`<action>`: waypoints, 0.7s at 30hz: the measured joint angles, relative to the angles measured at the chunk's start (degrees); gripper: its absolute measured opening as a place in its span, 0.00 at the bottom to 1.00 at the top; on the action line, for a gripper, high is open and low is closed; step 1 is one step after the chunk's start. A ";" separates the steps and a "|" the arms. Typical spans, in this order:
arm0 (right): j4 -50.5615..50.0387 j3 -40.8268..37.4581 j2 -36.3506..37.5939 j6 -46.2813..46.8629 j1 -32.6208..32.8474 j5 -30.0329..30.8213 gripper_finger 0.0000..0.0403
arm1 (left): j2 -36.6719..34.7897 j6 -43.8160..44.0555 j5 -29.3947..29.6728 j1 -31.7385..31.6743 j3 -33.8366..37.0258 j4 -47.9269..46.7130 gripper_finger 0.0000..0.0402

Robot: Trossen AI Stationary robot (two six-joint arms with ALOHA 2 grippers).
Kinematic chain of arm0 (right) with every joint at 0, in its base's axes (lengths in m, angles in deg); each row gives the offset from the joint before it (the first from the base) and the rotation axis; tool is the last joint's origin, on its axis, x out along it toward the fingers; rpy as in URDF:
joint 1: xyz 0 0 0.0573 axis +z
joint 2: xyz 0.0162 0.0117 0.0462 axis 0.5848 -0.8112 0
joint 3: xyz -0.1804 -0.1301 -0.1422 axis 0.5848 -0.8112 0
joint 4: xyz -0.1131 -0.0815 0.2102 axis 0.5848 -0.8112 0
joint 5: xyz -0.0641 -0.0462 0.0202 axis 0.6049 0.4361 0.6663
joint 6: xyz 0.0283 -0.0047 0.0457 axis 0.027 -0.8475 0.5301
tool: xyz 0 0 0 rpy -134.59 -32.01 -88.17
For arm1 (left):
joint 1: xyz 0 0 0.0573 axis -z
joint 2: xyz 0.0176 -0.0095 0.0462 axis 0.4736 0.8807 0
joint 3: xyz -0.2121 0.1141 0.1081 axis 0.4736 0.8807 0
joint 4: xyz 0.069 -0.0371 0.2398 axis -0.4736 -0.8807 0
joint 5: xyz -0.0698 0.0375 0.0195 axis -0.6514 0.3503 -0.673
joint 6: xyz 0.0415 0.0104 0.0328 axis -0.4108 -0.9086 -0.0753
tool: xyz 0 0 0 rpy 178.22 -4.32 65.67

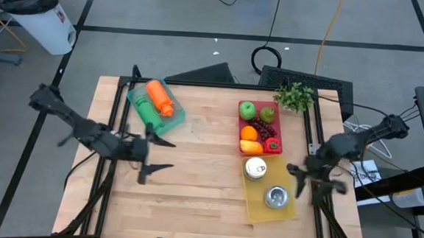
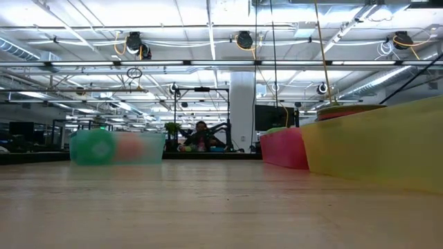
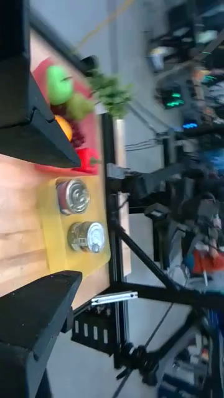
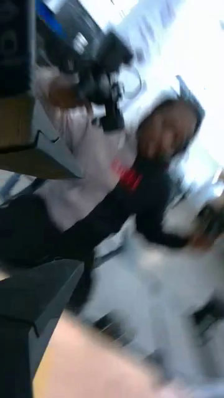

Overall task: Pick & Place Food Item
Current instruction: Return to Home Position

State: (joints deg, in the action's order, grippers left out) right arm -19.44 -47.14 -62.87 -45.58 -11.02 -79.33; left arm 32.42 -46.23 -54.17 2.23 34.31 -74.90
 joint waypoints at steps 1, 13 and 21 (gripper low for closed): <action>2.34 0.00 1.79 -0.92 -0.40 -2.13 0.52 | -1.74 -1.91 -0.01 0.36 0.00 -1.12 0.73; -5.42 0.03 22.76 -25.23 -4.57 13.63 0.52 | -15.42 3.38 7.44 -3.55 17.90 2.29 0.73; -15.92 -1.23 25.48 -31.28 -4.93 46.01 0.52 | -27.69 2.14 5.04 -7.35 33.50 14.01 0.73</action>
State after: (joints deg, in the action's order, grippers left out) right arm -35.36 -48.37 -37.38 -76.86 -15.95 -33.32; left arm 4.73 -44.09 -49.13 -5.12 67.81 -60.89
